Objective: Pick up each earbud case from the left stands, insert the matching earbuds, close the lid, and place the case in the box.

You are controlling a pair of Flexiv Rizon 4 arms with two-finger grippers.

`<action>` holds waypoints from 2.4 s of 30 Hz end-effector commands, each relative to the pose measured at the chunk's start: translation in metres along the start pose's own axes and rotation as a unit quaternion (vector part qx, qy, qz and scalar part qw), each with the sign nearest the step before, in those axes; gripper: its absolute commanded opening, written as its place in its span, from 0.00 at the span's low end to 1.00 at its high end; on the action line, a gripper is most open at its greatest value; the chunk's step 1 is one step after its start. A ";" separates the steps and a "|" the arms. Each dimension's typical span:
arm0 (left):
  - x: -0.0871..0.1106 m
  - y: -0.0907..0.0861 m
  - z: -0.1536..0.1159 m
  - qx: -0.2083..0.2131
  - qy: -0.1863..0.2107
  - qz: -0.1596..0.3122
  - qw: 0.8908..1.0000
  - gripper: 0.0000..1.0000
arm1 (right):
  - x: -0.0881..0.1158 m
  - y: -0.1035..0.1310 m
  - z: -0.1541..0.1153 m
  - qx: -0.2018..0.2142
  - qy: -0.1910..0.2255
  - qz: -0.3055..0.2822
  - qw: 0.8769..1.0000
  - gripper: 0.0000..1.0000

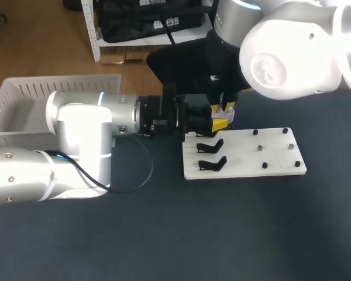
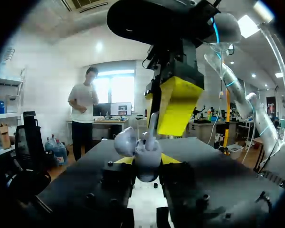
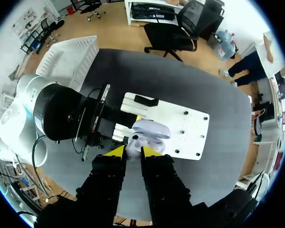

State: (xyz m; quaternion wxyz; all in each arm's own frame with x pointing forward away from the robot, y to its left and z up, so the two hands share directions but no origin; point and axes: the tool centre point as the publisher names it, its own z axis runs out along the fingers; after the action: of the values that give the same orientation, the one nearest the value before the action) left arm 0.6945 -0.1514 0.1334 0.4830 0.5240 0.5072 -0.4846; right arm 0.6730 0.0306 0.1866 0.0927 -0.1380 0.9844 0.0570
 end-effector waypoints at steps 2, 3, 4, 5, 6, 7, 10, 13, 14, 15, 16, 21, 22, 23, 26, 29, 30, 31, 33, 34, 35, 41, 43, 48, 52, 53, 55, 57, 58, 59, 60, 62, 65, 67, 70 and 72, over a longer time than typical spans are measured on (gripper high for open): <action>0.001 -0.001 0.001 -0.003 -0.002 0.002 1.000 0.00 | -0.003 0.001 0.001 0.003 0.003 0.000 1.000 0.00; 0.001 -0.001 0.001 -0.003 -0.002 0.002 1.000 0.00 | -0.003 0.001 0.001 0.003 0.003 0.000 1.000 0.00; 0.001 -0.001 0.001 -0.003 -0.002 0.002 1.000 0.00 | -0.003 0.001 0.001 0.003 0.004 0.000 1.000 0.00; 0.001 -0.001 0.001 -0.003 -0.002 0.002 1.000 0.00 | -0.003 0.001 0.001 0.003 0.004 0.000 1.000 0.00; 0.001 -0.001 0.001 -0.003 -0.002 0.002 1.000 0.00 | -0.003 0.000 0.001 0.004 0.004 -0.001 1.000 0.00; 0.001 -0.001 0.001 -0.003 -0.002 0.002 1.000 0.00 | -0.004 0.000 0.001 0.004 0.005 -0.001 1.000 0.00; 0.001 -0.001 0.001 -0.003 -0.002 0.002 1.000 0.00 | -0.004 0.000 0.002 0.006 0.007 -0.001 1.000 0.00; 0.001 -0.001 0.001 -0.003 -0.002 0.002 1.000 0.00 | -0.005 -0.001 0.002 0.007 0.008 -0.001 1.000 0.00; 0.001 -0.001 0.001 -0.003 -0.002 0.002 1.000 0.00 | -0.005 -0.002 0.002 0.007 0.008 -0.001 1.000 0.00; 0.001 -0.001 0.001 -0.003 -0.002 0.002 1.000 0.00 | -0.005 -0.002 0.003 0.008 0.009 -0.001 1.000 0.00; 0.001 -0.001 0.001 -0.003 -0.002 0.002 1.000 0.00 | -0.005 -0.003 0.003 0.008 0.010 0.000 1.000 0.00; 0.001 -0.001 0.001 -0.003 -0.002 0.002 1.000 0.00 | -0.005 -0.004 0.004 0.011 0.012 0.000 1.000 0.00; 0.001 -0.001 0.001 -0.003 -0.002 0.002 1.000 0.00 | -0.005 -0.004 0.004 0.012 0.013 0.000 1.000 0.00; 0.001 -0.001 0.001 -0.003 -0.002 0.002 1.000 0.00 | -0.005 -0.004 0.004 0.012 0.013 -0.001 1.000 0.00; 0.001 -0.001 0.001 -0.003 -0.002 0.002 1.000 0.00 | -0.005 -0.004 0.006 0.012 0.014 -0.001 1.000 0.00; 0.001 -0.001 0.001 -0.003 -0.002 0.002 1.000 0.00 | -0.005 -0.005 0.008 0.015 0.016 -0.002 1.000 0.00; 0.001 -0.001 0.001 -0.003 -0.002 0.002 1.000 0.00 | -0.005 -0.005 0.008 0.015 0.017 -0.003 1.000 0.00; 0.001 -0.001 0.001 -0.003 -0.002 0.002 1.000 0.00 | -0.005 -0.005 0.009 0.016 0.017 -0.003 1.000 0.00; 0.001 -0.001 0.001 -0.003 -0.002 0.002 1.000 0.00 | -0.005 -0.005 0.009 0.019 0.018 -0.006 1.000 0.00; 0.001 -0.001 0.001 -0.003 -0.002 0.002 1.000 0.00 | -0.005 -0.006 0.010 0.030 0.016 -0.010 0.999 0.00; 0.001 -0.001 0.001 -0.003 -0.002 0.002 1.000 0.00 | -0.005 -0.007 0.010 0.035 0.015 -0.012 0.999 0.00; 0.001 -0.001 0.001 -0.003 -0.002 0.002 1.000 0.00 | -0.005 -0.009 0.010 0.029 0.017 -0.012 0.999 0.00; 0.001 -0.001 0.001 -0.003 -0.002 0.002 1.000 0.00 | -0.005 -0.009 0.010 0.030 0.017 -0.014 0.999 0.00; 0.001 -0.001 0.001 -0.003 -0.002 0.002 1.000 0.00 | -0.004 -0.010 0.011 0.031 0.019 -0.021 0.999 0.00; 0.001 -0.001 0.001 -0.003 -0.002 0.002 1.000 0.00 | -0.003 -0.010 0.013 0.034 0.022 -0.028 0.999 0.00; 0.001 -0.001 0.001 -0.003 -0.002 0.002 1.000 0.00 | -0.003 -0.010 0.013 0.033 0.022 -0.028 0.999 0.00; 0.001 -0.001 0.001 -0.003 -0.002 0.002 1.000 0.00 | -0.002 -0.009 0.014 0.032 0.023 -0.030 0.999 0.00; 0.001 -0.001 0.001 -0.003 -0.002 0.002 1.000 0.00 | -0.002 -0.009 0.015 0.032 0.024 -0.030 0.999 0.00; 0.001 -0.001 0.001 -0.003 -0.002 0.002 1.000 0.00 | -0.002 -0.009 0.015 0.032 0.024 -0.030 0.999 0.00; 0.001 -0.001 0.001 -0.003 -0.002 0.002 1.000 0.00 | -0.001 -0.009 0.016 0.032 0.024 -0.031 0.999 0.00; 0.001 -0.001 0.001 -0.003 -0.002 0.002 1.000 0.00 | -0.001 -0.009 0.016 0.033 0.024 -0.031 0.999 0.00; 0.001 -0.001 0.001 -0.003 -0.002 0.002 1.000 0.00 | -0.001 -0.009 0.016 0.034 0.024 -0.031 0.999 0.01; 0.001 -0.001 0.001 -0.003 -0.002 0.002 1.000 0.00 | -0.001 -0.008 0.017 0.035 0.023 -0.032 0.999 0.14; 0.001 -0.001 0.001 -0.003 -0.002 0.002 1.000 0.00 | -0.001 -0.008 0.017 0.035 0.023 -0.033 0.999 0.19; 0.001 -0.001 0.001 -0.003 -0.002 0.002 1.000 0.00 | -0.001 -0.007 0.016 0.036 0.023 -0.034 0.999 0.24; 0.001 -0.001 0.001 -0.003 -0.002 0.002 1.000 0.00 | -0.001 -0.006 0.016 0.037 0.022 -0.034 0.998 0.25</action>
State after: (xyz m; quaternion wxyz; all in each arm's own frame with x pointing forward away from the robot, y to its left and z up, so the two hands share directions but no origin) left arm 0.6946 -0.1523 0.1316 0.4829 0.5239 0.5078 -0.4843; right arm 0.6791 0.0272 0.1726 0.0767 -0.1704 0.9823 0.0161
